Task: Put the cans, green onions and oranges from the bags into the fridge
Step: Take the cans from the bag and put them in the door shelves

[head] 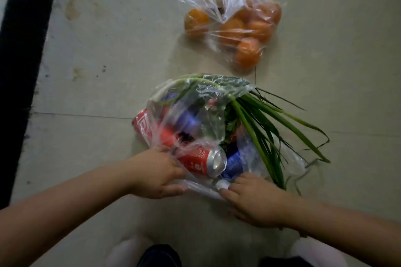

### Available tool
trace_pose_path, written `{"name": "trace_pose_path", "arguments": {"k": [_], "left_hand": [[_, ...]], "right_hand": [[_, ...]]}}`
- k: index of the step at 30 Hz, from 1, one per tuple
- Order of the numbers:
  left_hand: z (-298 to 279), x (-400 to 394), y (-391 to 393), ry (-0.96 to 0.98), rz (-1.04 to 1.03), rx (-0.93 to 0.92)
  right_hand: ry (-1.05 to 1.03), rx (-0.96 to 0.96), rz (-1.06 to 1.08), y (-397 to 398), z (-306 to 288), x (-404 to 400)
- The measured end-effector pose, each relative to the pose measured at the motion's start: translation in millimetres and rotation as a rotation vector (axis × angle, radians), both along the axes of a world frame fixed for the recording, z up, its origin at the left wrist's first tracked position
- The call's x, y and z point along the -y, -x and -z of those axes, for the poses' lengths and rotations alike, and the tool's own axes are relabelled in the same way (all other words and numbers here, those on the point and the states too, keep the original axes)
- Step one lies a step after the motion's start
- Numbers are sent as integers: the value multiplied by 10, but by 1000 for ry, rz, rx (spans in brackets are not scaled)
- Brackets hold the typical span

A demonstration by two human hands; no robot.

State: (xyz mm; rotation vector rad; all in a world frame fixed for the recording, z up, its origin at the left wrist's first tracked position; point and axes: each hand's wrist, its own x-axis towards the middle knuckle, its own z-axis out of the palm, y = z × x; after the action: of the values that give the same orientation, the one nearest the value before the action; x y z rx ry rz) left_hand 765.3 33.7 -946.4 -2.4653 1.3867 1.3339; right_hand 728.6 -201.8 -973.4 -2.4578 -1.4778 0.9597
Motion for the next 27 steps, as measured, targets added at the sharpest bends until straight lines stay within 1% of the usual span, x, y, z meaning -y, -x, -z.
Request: {"name": "trace_pose_path", "arguments": {"k": [1, 2, 3, 4, 5, 6, 8, 9, 10, 11, 12, 14, 15, 16, 19, 21, 23, 24, 27], "left_hand": [[19, -26, 32, -13, -62, -4], [61, -60, 59, -12, -162, 35], [145, -102, 93, 31, -264, 122], [238, -147, 130, 91, -368, 260], [257, -168, 139, 108, -475, 385], [249, -171, 129, 101, -563, 446], [147, -138, 71, 23, -682, 514], [140, -150, 65, -23, -703, 530], [150, -167, 70, -48, -691, 544], [155, -190, 71, -66, -681, 541], [167, -206, 79, -61, -661, 563], [185, -223, 92, -31, -603, 592], [184, -233, 87, -11, -582, 582], [174, -238, 77, 3, -573, 557], [118, -244, 46, 87, -565, 519], [76, -243, 35, 160, -560, 524], [94, -263, 29, 202, -548, 509], [109, -279, 26, 207, -542, 473], [138, -278, 52, 245, -532, 381]], "right_hand": [[-5, -19, 36, 97, 35, 22], [7, 3, 39, 165, 82, 41], [26, 9, 65, 213, 130, 52], [14, 16, 102, 239, 195, 72], [-35, 44, 135, 218, 205, 65], [-113, 67, 196, 190, 187, 41], [-255, 112, 400, 93, 75, -45], [-317, 159, 498, -6, 2, -115], [-322, 204, 562, -94, -79, -188], [-270, 212, 587, -180, -156, -283], [-151, 164, 583, -255, -209, -390], [164, -9, 535, -323, -226, -572], [259, -65, 515, -330, -227, -649], [281, -74, 515, -324, -212, -699], [247, 16, 540, -328, -223, -721], [202, 34, 547, -305, -272, -646], [133, 32, 582, -290, -371, -512], [86, 23, 607, -284, -421, -427], [-64, -57, 729, -297, -540, -167]]}}
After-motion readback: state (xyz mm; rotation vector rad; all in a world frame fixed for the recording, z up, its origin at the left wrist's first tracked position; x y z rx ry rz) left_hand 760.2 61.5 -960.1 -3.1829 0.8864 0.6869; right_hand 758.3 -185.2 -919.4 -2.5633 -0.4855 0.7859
